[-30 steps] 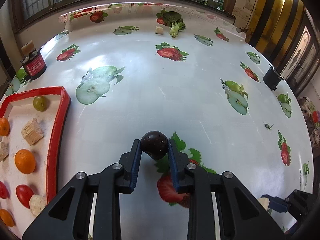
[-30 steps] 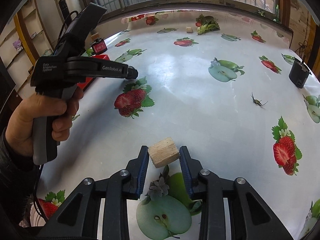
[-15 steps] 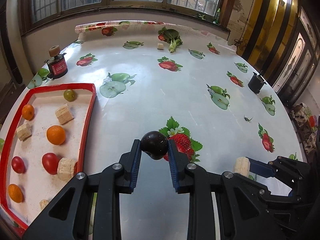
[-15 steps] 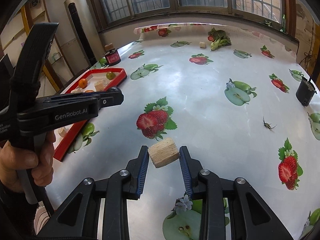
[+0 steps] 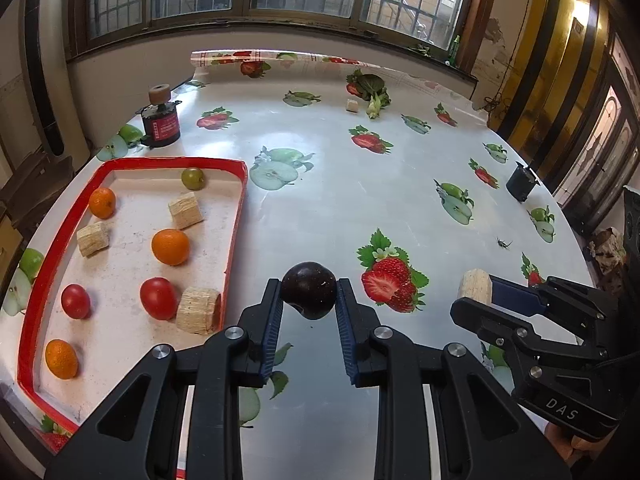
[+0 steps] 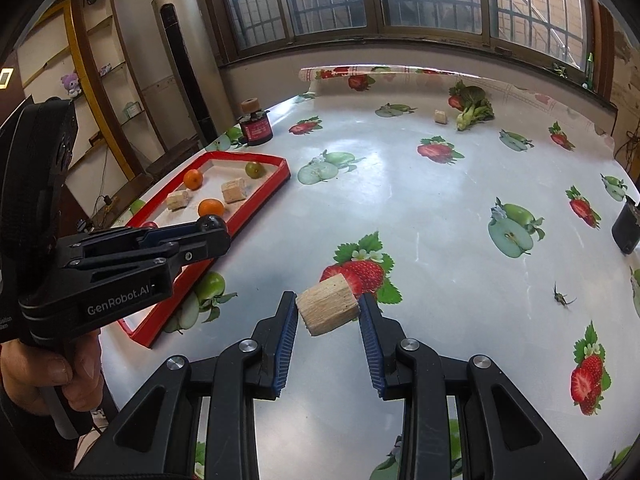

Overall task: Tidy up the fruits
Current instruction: 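Close the right gripper on the wooden block while the left lifts the plum, then carry the plum with the left gripper while the right carries the block over the tray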

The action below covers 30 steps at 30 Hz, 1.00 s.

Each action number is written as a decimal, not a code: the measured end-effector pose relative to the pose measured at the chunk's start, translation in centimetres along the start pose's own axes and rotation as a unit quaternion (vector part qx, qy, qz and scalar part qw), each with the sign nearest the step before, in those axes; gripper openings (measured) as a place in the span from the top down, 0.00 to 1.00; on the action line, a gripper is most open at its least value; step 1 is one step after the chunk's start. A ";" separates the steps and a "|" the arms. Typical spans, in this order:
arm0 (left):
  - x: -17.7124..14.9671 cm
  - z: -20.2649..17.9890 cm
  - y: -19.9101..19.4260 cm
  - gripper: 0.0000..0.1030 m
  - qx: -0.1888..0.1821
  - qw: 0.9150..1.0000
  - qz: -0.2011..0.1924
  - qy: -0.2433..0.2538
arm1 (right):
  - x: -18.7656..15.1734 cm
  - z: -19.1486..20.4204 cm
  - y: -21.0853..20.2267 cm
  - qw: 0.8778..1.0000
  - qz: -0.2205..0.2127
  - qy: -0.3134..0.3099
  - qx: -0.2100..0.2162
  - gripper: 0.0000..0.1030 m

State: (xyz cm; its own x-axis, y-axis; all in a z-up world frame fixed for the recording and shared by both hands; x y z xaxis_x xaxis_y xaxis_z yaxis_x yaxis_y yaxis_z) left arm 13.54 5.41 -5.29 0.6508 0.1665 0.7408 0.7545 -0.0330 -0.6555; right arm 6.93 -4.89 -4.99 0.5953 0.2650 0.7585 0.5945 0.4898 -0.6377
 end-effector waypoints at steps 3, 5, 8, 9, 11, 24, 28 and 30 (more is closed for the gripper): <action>0.0 0.9 -0.5 0.77 0.006 1.000 -0.003 -0.005 | 0.6 0.7 0.5 1.000 -0.001 -0.005 0.006 0.69; 0.0 1.5 -0.9 0.77 0.010 1.000 -0.005 -0.007 | 0.9 1.2 0.9 1.000 0.001 -0.005 0.013 0.69; -0.1 2.5 -1.2 0.77 0.016 1.000 -0.007 -0.013 | 1.3 2.0 1.4 1.000 0.001 -0.011 0.018 0.69; -0.1 2.8 -1.3 0.77 0.019 1.000 -0.008 -0.015 | 1.6 2.3 1.6 1.000 0.001 -0.012 0.020 0.69; 0.0 3.4 -1.5 0.77 0.023 1.000 -0.009 -0.020 | 2.0 2.9 2.0 1.000 0.000 -0.017 0.023 0.69; 0.2 7.2 -2.2 0.77 0.043 0.998 -0.015 -0.043 | 4.9 6.8 4.9 0.998 -0.005 -0.043 0.042 0.69; 0.3 8.5 -2.3 0.77 0.051 0.997 -0.014 -0.051 | 5.5 7.6 6.2 0.998 0.000 -0.047 0.047 0.69; 0.2 9.2 -2.4 0.77 0.055 0.997 -0.015 -0.054 | 5.7 8.0 6.7 0.998 0.002 -0.049 0.048 0.69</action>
State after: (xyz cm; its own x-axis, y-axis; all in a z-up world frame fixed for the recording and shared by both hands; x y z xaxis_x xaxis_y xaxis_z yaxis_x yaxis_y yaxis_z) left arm 11.13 14.55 -4.90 0.6112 0.2720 0.7432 0.7550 0.0814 -0.6507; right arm 9.98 6.51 -3.90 0.5387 0.3453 0.7685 0.5344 0.5652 -0.6285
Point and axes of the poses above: each gripper's, at about its wrist camera, not at the fingertips, and y roughly the way its jaws point, z to its left, x to its top, the point moved 7 cm from there along y, roughly the way its jaws point, and after that the axes turned 8 degrees about -z, right-handed, at the moved point
